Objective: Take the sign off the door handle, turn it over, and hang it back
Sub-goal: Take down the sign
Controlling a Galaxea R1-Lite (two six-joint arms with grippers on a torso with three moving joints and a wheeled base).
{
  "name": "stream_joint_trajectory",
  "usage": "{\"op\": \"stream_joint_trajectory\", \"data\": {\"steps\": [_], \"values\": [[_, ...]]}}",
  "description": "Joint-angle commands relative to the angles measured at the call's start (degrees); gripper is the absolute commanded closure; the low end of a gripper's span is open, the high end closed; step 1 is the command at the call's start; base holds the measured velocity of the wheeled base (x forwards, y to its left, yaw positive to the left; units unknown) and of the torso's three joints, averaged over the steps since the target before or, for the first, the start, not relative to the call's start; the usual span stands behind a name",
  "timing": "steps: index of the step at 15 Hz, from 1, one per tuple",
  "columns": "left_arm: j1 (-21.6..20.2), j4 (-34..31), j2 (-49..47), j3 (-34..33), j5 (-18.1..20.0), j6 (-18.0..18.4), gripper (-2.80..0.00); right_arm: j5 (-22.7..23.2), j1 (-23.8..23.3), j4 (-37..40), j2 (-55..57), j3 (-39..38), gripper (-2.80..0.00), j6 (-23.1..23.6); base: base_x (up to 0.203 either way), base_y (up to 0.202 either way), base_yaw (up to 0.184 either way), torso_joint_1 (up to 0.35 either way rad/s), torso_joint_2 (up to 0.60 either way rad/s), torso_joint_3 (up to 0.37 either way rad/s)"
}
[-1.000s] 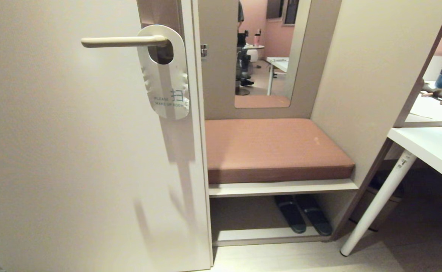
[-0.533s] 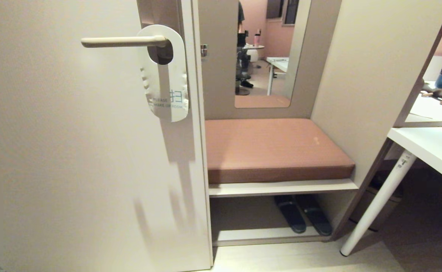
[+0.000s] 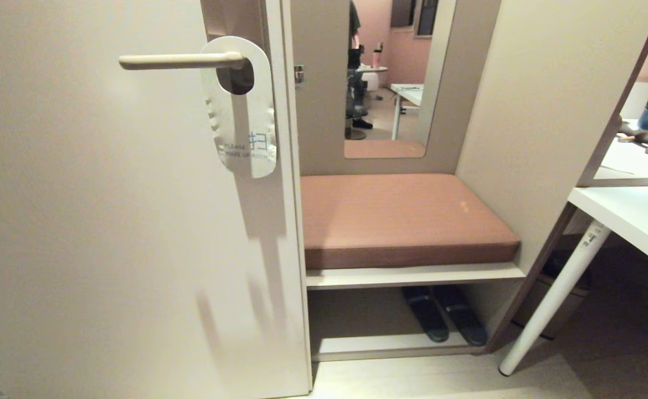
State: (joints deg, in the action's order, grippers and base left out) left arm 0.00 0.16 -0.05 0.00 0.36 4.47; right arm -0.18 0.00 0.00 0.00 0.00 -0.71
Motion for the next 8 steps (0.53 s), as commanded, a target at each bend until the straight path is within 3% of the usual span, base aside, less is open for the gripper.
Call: {"op": "stream_joint_trajectory", "data": {"steps": [1,8], "values": [[0.00,0.02,-0.04,0.00,-0.01,0.36,0.00,0.01,-0.06,0.00,0.00,0.00,0.00,0.00,0.000,0.000,0.000,0.000,0.00,0.000],[0.00,0.02,-0.04,0.00,-0.15,-0.16,0.00,0.01,0.00,-0.07,0.00,0.00,0.00,0.00,0.000,0.000,0.000,0.000,0.00,0.000]]}}
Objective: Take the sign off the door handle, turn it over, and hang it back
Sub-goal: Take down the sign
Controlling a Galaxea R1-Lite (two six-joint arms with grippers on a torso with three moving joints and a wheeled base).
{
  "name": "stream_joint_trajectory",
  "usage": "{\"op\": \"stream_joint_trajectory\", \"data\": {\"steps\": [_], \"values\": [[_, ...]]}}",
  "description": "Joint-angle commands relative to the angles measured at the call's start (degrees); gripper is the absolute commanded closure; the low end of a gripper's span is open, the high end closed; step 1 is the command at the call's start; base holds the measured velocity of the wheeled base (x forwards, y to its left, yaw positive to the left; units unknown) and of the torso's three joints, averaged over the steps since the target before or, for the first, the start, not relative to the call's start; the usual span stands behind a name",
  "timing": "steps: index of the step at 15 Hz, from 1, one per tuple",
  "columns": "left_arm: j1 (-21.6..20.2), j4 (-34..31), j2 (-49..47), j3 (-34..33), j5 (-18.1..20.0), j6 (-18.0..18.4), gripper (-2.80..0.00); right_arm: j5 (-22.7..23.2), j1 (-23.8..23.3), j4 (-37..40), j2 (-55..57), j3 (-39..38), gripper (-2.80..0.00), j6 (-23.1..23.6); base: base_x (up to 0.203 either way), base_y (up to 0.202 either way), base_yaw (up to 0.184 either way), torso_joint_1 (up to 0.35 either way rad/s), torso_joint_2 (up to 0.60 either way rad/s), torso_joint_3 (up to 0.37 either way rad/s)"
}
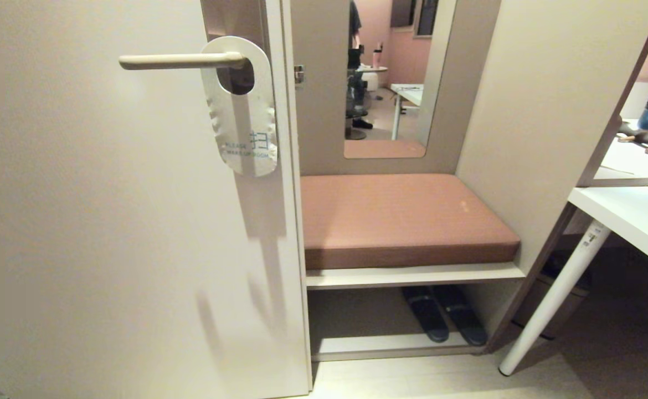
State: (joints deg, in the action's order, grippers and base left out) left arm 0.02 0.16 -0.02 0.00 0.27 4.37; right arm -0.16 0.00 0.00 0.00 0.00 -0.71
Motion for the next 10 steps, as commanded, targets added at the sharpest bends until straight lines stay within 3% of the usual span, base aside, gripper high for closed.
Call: {"op": "stream_joint_trajectory", "data": {"steps": [1,5,10], "values": [[-0.02,0.02,-0.06,0.00,0.00,-0.14,0.00,-0.02,0.00,0.00,0.00,0.00,0.00,0.00,0.000,0.000,0.000,0.000,0.00,0.000],[-0.02,0.11,-0.06,0.00,-0.09,-0.24,0.00,-0.02,0.00,0.00,0.00,0.00,0.00,0.00,0.001,0.019,-0.001,0.001,0.00,0.001],[-0.02,0.11,-0.06,0.00,-0.09,-0.42,0.00,-0.02,0.00,0.00,0.00,0.00,0.00,0.00,0.001,0.182,0.000,0.002,0.00,0.002]]}}
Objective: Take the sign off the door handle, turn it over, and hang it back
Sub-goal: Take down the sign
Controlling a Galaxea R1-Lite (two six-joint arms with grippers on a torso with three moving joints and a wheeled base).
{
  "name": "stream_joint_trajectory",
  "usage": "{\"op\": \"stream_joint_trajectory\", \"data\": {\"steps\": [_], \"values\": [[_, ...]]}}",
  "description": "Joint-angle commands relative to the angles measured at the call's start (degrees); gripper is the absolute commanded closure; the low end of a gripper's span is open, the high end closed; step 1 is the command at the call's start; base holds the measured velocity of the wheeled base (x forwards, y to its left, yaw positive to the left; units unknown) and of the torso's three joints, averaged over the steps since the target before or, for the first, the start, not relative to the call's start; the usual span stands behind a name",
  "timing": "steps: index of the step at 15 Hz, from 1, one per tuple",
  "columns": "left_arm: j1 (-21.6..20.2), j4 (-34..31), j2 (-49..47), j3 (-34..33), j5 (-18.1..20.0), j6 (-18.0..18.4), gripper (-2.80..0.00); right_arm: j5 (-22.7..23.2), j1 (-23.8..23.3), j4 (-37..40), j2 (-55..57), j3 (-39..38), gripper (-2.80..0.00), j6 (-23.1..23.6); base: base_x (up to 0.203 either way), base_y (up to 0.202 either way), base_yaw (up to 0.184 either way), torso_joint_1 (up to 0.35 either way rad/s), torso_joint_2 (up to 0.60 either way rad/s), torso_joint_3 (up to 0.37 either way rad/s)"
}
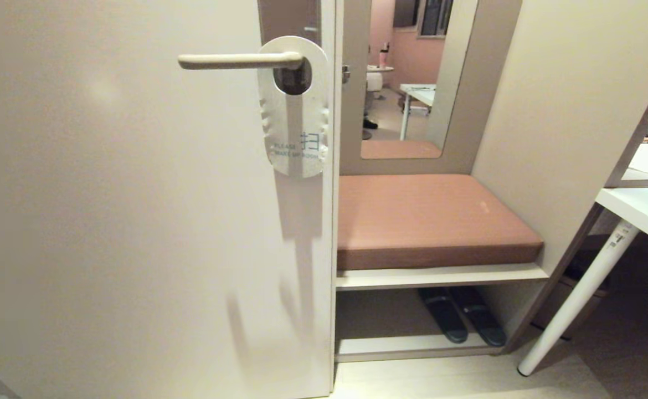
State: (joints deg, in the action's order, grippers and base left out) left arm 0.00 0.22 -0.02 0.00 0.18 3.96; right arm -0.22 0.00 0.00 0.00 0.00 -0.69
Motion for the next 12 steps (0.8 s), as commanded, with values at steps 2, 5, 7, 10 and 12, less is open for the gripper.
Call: {"op": "stream_joint_trajectory", "data": {"steps": [2,5,7,10,12], "values": [[0.00,0.04,-0.06,0.00,0.04,-0.01,0.00,0.04,0.00,0.00,0.00,0.00,0.00,-0.02,0.000,0.195,-0.002,0.001,0.00,0.000],[0.00,0.04,-0.06,0.00,0.08,0.00,0.00,0.04,0.00,0.00,0.00,0.00,0.00,-0.02,0.000,0.177,-0.001,0.000,0.00,0.005],[0.00,0.04,-0.06,0.00,-0.01,-0.01,0.00,0.04,0.00,-0.09,0.00,0.00,0.00,-0.02,0.000,0.052,-0.002,0.001,0.00,0.002],[0.00,0.04,-0.06,0.00,-0.08,-0.09,0.00,0.04,-0.01,-0.01,0.00,0.00,0.00,-0.02,0.000,0.000,0.000,0.000,0.00,0.000],[0.00,0.04,-0.06,0.00,-0.18,-0.09,0.00,0.04,0.00,0.00,0.00,0.00,0.00,-0.02,0.000,0.000,0.000,0.000,0.00,0.000]]}}
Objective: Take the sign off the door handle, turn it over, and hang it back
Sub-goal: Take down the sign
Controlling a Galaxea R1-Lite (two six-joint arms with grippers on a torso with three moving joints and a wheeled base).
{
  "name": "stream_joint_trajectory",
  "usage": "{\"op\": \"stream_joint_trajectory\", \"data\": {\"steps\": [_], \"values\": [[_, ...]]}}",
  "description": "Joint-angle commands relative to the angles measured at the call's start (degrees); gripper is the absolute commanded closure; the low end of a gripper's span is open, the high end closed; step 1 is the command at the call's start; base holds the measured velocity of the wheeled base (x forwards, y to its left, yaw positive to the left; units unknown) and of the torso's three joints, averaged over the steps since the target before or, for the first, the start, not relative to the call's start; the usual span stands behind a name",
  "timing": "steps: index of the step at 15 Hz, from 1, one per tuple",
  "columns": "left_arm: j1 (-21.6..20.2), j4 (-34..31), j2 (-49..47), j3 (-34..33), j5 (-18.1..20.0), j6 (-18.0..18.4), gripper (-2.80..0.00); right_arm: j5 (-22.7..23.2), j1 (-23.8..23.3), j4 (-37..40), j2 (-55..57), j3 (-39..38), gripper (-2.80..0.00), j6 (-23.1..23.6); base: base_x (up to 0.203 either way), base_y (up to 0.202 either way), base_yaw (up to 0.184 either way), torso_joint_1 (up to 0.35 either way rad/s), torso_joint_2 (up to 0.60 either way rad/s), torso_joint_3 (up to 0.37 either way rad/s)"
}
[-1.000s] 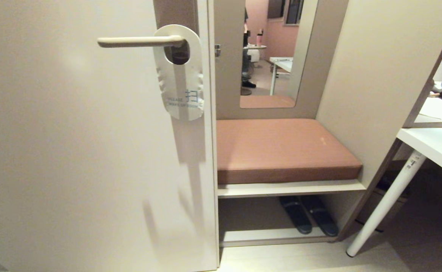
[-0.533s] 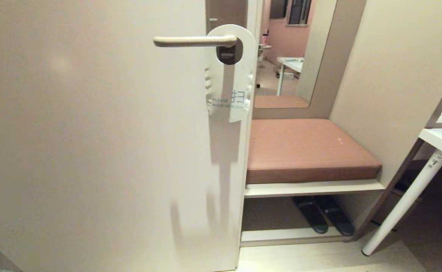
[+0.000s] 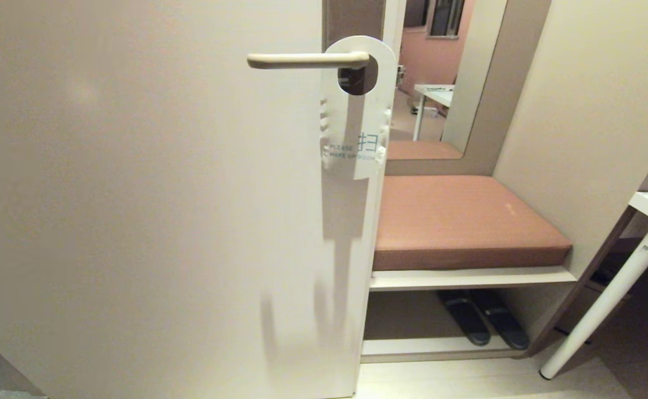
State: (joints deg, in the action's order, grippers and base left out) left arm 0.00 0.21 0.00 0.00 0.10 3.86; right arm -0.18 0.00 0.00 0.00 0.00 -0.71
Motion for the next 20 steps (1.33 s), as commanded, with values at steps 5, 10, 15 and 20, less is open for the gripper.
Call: {"op": "stream_joint_trajectory", "data": {"steps": [5,10,15,20], "values": [[0.00,0.06,-0.09,0.00,-0.10,0.01,0.00,0.00,0.00,0.00,0.00,0.00,0.00,0.00,0.000,0.000,0.000,0.000,0.00,0.000],[0.00,0.06,-0.09,0.00,-0.10,0.01,0.00,0.00,-0.03,-0.07,0.00,0.00,0.00,0.47,0.000,0.000,0.000,0.000,0.00,0.000],[0.00,0.06,-0.09,0.00,-0.10,0.01,0.00,0.13,-0.04,0.00,0.00,0.00,0.00,0.84,0.000,0.000,0.000,0.000,0.00,0.000],[0.00,0.06,-0.09,0.00,-0.10,0.01,0.00,0.53,0.00,-0.09,0.00,0.00,0.00,1.32,0.000,0.000,0.000,0.000,0.00,0.000]]}}
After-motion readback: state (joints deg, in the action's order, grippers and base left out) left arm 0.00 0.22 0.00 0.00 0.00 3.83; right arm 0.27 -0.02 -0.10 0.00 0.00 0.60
